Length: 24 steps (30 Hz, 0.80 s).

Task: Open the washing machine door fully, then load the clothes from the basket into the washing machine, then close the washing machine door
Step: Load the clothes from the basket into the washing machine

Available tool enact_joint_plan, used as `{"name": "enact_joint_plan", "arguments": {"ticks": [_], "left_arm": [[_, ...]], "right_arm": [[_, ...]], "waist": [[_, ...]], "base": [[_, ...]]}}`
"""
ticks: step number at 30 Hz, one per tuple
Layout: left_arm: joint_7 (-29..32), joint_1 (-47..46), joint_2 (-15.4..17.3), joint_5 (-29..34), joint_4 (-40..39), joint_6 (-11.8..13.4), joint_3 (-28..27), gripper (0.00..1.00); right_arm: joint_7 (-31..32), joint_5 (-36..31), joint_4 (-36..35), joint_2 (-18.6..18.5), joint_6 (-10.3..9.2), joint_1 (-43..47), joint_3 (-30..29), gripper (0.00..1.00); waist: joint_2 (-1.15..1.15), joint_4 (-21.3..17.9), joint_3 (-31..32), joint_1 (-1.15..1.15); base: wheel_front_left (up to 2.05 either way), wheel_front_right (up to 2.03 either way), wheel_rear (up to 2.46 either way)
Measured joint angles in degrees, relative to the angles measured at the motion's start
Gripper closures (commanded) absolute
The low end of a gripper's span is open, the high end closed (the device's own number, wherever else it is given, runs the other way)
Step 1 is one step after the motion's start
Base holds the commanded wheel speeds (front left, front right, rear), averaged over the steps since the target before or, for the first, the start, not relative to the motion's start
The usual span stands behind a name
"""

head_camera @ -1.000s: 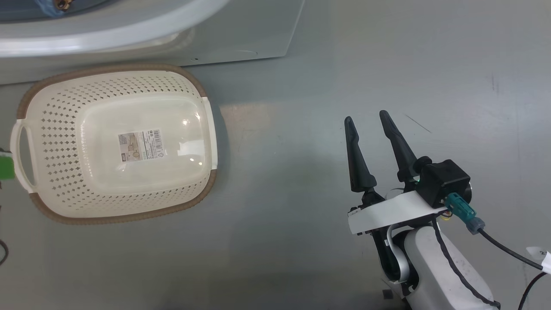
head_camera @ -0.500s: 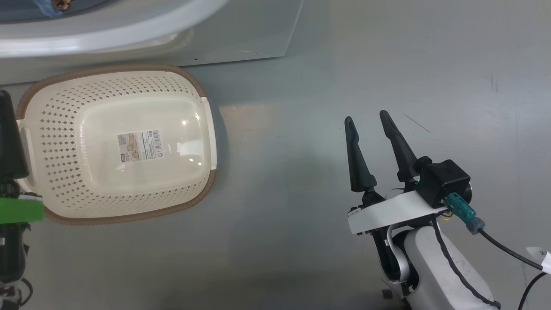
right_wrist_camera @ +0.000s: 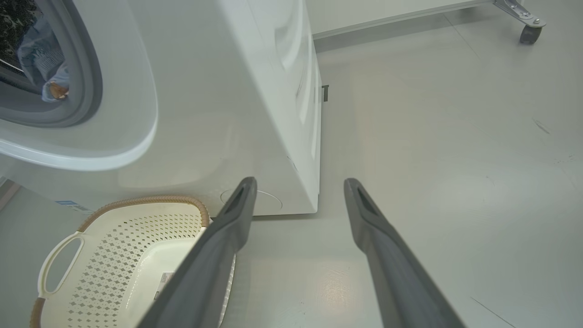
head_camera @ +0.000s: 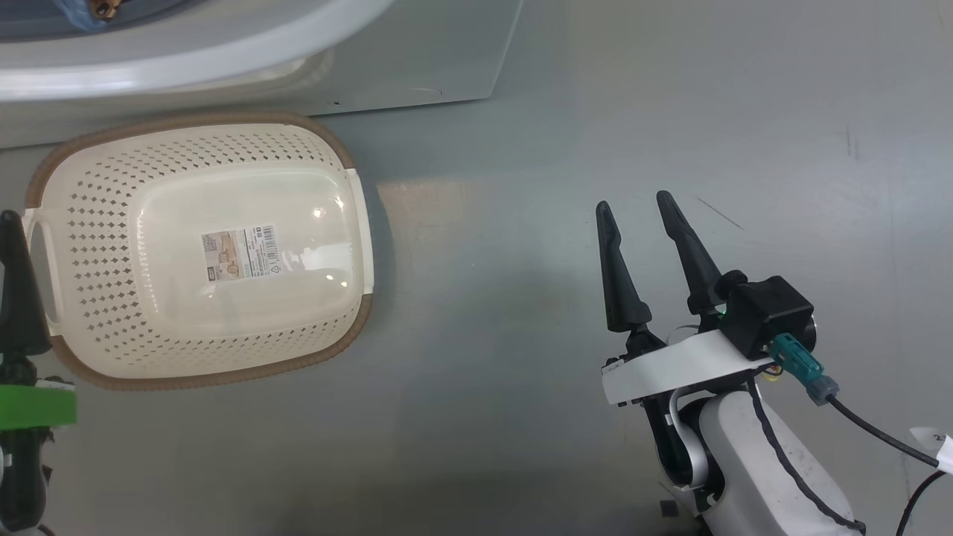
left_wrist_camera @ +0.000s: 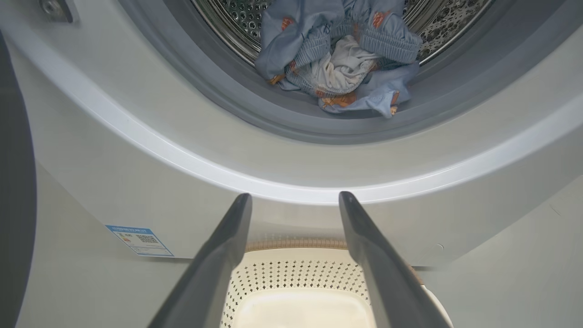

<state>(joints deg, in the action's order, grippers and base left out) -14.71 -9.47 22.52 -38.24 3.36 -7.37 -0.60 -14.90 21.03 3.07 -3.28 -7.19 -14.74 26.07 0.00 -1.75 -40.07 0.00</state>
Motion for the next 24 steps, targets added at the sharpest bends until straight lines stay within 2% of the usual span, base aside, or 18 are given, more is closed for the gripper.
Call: {"name": "enact_joint_plan", "arguments": {"ticks": [24], "left_arm": [[0.00,3.33,-0.84,1.19,-1.14,0.00,-0.04,0.00]], "right_arm": [[0.00,0.00,0.16,0.01,0.00,0.04,0.27,0.00]], "waist": [[0.00,-0.38,1.39,0.00]], "base": [[0.00,0.00,0.00]]}}
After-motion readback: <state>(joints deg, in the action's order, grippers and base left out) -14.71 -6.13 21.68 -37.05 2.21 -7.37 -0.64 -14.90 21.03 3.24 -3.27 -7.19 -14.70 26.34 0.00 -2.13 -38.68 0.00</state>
